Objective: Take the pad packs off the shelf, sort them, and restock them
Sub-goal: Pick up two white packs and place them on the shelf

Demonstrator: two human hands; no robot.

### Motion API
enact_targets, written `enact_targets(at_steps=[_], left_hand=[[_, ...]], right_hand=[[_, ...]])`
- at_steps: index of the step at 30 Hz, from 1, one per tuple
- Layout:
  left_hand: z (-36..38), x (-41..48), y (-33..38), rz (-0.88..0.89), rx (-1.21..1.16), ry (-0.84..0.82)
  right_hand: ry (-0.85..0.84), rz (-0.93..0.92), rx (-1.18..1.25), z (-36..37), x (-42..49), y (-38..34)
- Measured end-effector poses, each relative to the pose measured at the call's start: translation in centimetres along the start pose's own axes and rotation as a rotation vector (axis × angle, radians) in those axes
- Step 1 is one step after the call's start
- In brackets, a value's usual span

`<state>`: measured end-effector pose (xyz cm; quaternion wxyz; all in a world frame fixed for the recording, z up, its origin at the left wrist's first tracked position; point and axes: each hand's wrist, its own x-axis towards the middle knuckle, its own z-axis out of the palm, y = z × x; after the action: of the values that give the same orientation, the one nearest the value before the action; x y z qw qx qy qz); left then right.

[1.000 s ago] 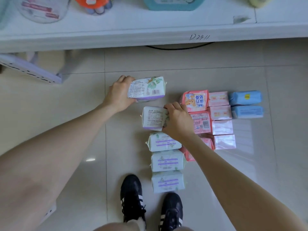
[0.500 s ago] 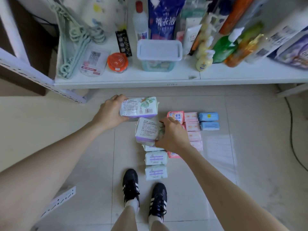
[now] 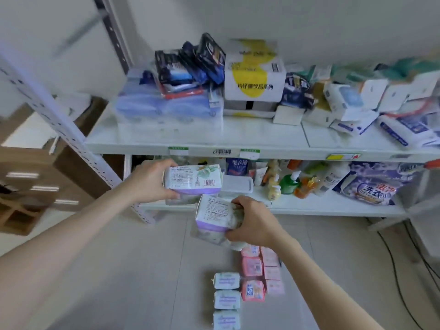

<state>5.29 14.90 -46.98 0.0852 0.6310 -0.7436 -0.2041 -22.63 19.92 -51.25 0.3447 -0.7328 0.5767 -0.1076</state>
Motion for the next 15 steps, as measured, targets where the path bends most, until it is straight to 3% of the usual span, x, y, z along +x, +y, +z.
enact_targets(at_steps=[15], left_hand=[[-28.9,-6.9,10.4,0.086,0.019,0.395]], right_hand=[[0.252,-0.33,-0.039,-21.7,-5.0,-18.8]])
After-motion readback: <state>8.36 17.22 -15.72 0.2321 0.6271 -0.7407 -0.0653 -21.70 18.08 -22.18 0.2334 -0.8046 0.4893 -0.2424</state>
